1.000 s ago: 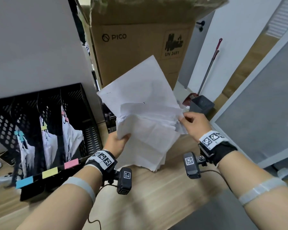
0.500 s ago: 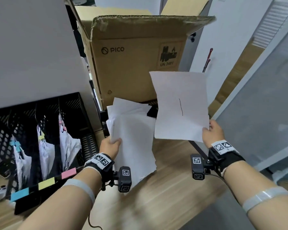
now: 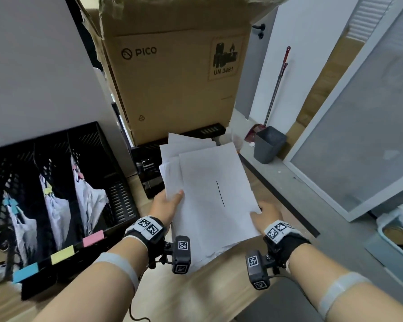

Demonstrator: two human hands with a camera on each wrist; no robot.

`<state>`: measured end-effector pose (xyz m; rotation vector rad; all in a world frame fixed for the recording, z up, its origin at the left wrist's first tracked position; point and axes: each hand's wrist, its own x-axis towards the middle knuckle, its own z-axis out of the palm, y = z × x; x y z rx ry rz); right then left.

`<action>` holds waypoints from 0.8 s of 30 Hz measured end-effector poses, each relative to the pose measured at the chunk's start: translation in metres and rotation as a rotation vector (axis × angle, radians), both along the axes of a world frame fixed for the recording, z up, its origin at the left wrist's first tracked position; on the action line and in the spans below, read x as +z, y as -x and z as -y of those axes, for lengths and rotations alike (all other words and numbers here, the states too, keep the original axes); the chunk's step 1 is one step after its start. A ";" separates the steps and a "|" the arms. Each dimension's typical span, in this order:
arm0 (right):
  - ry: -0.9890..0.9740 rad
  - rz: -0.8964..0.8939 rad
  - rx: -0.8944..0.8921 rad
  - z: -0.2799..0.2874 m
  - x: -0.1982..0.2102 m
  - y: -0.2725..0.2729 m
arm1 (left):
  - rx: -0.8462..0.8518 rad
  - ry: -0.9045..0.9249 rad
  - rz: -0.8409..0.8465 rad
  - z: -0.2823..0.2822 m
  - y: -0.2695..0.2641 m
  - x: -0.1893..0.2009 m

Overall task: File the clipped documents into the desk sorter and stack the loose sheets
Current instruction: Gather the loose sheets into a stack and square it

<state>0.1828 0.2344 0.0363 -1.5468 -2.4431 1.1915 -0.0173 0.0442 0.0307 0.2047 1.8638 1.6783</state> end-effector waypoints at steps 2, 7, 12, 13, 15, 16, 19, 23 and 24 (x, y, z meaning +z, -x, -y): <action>0.027 0.003 0.039 0.011 -0.008 0.004 | -0.033 0.025 -0.037 0.004 -0.001 -0.009; 0.063 0.108 0.138 0.029 -0.034 0.007 | -0.069 0.117 -0.140 0.015 -0.007 -0.031; 0.213 0.057 0.054 0.030 -0.043 0.013 | -0.015 0.122 -0.153 0.024 -0.015 -0.035; 0.238 -0.022 -0.016 0.027 -0.040 0.018 | -0.013 0.091 -0.135 0.024 -0.015 -0.031; 0.280 -0.202 -0.094 0.016 -0.027 0.030 | -0.024 0.016 -0.122 0.021 -0.015 -0.011; 0.269 -0.275 -0.098 0.008 -0.018 0.037 | -0.032 -0.014 -0.142 0.018 -0.013 0.001; 0.185 -0.494 -0.095 -0.011 0.020 0.055 | -0.042 -0.119 -0.224 0.007 -0.004 0.039; 0.155 -0.731 -0.131 -0.005 0.052 0.060 | -0.068 -0.182 -0.292 0.005 -0.007 0.060; 0.171 -0.716 -0.130 0.001 0.050 0.057 | -0.090 -0.172 -0.321 0.005 -0.011 0.058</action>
